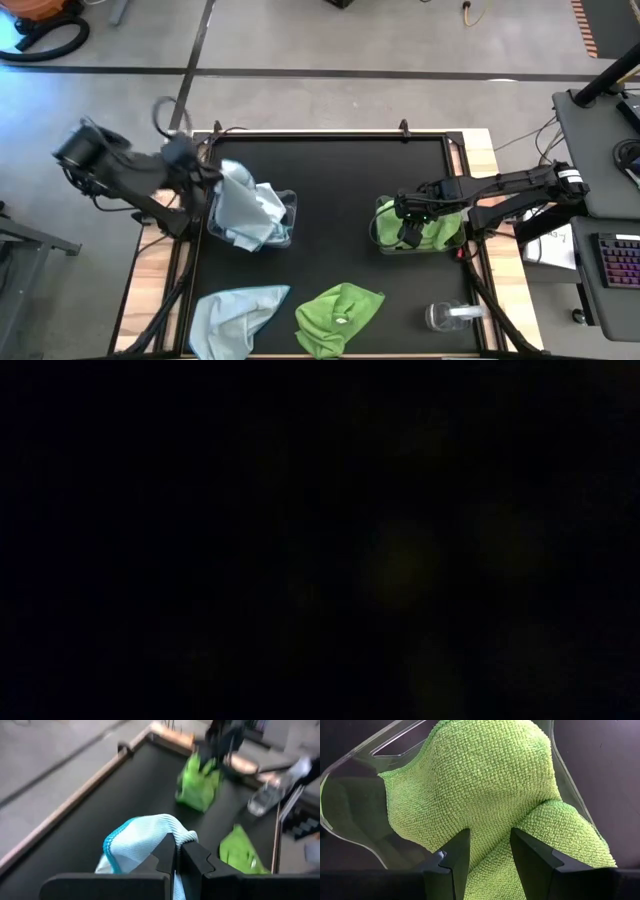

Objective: Sort microfiber towel by color & place in baskets
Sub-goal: Put the blue towel into the left transparent bin

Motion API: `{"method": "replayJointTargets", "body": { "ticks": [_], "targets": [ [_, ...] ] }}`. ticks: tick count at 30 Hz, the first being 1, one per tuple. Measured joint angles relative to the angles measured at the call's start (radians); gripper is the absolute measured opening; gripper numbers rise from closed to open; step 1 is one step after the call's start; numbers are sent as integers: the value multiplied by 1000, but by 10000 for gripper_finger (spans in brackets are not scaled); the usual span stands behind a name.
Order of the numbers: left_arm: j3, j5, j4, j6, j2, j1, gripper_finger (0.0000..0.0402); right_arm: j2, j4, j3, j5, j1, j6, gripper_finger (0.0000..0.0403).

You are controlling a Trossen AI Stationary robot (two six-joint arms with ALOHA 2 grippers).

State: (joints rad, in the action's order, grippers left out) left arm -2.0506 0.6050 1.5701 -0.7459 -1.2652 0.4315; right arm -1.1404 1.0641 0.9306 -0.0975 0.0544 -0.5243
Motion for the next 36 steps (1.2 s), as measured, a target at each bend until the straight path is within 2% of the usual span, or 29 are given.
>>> {"method": "replayJointTargets", "body": {
  "ticks": [5, 13, 20, 25, 30, 36],
  "targets": [
    [192, -90, 1, -83, 0, 1, 0, 0, 0, 0, 0, 0, 0, 137],
    [479, -102, 1, -259, 0, 1, 0, 0, 0, 0, 0, 0, 0, 137],
    [683, -191, -13, -362, 0, 1, 0, 0, -1, 0, 0, 0, 0, 137],
    [731, -245, -18, -382, 0, 1, 0, 0, -2, 0, 0, 0, 0, 137],
    [720, -254, -16, -368, 2, 0, 0, 0, -8, 0, 0, 0, 2, 137],
    [666, -247, -10, -242, 4, -37, 0, 0, -12, 0, 0, 0, 4, 137]
  ]
}}
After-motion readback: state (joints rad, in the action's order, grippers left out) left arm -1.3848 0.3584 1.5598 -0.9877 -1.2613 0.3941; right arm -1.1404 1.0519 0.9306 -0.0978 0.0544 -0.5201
